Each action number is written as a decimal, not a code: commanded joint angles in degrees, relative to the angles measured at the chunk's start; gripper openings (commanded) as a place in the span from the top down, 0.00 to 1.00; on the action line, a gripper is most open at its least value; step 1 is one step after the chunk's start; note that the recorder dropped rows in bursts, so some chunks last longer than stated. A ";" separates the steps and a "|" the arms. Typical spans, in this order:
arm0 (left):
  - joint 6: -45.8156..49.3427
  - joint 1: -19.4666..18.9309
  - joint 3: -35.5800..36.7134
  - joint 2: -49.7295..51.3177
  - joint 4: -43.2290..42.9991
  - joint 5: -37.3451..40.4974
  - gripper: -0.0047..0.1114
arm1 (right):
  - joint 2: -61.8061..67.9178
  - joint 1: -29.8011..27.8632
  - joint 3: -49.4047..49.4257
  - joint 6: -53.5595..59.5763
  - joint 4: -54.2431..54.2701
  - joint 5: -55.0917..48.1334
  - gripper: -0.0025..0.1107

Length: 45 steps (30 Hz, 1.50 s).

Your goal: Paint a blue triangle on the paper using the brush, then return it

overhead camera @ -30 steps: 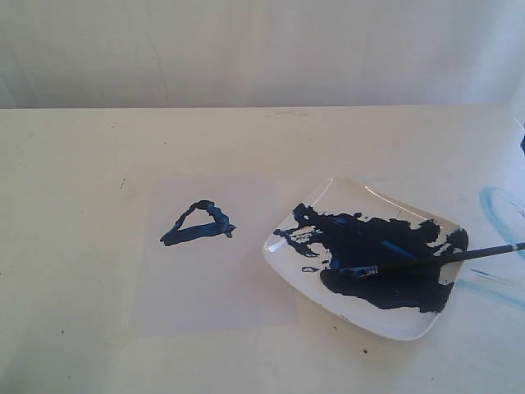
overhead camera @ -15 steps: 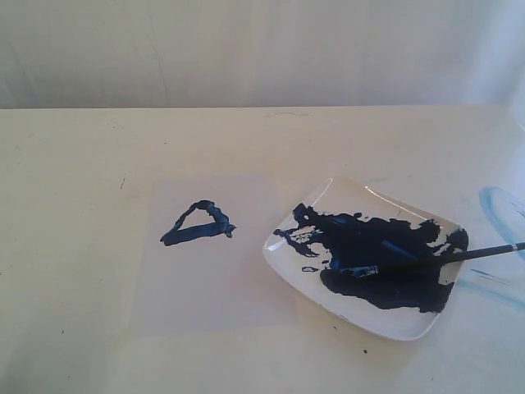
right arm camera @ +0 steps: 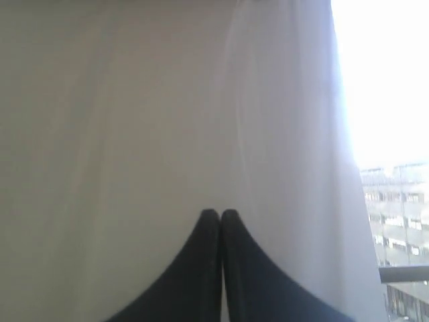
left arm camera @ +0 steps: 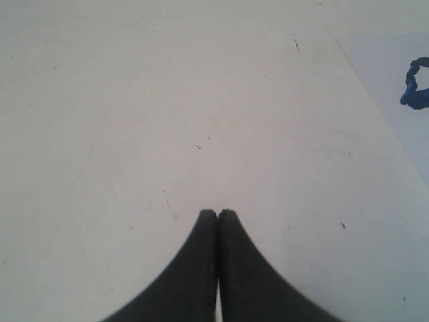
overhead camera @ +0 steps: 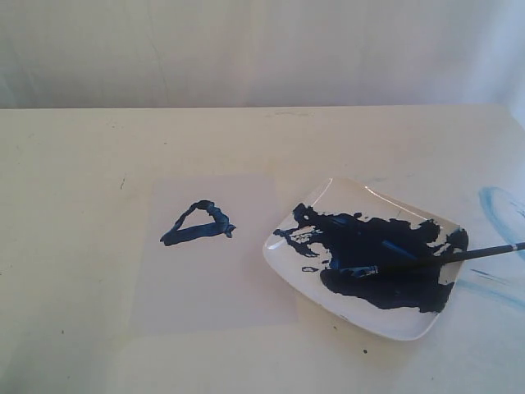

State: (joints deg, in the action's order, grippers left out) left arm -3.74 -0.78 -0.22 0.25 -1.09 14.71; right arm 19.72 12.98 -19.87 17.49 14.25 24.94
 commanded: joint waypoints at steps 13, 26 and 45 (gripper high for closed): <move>0.14 0.19 0.22 -0.25 0.16 -0.14 0.96 | -11.24 -0.40 4.29 0.27 -11.87 -7.65 0.98; 0.14 0.19 0.22 -0.25 0.16 -0.14 0.96 | -19.72 -0.51 19.87 -17.03 -20.33 -30.27 0.98; 0.14 0.19 0.22 -0.25 0.16 -0.14 0.96 | -19.72 -8.46 19.87 -22.58 -19.33 -45.02 0.98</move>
State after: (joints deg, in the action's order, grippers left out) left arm -3.74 -0.78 -0.22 0.25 -1.09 14.60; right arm 0.38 5.08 0.01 -5.96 -5.44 -20.03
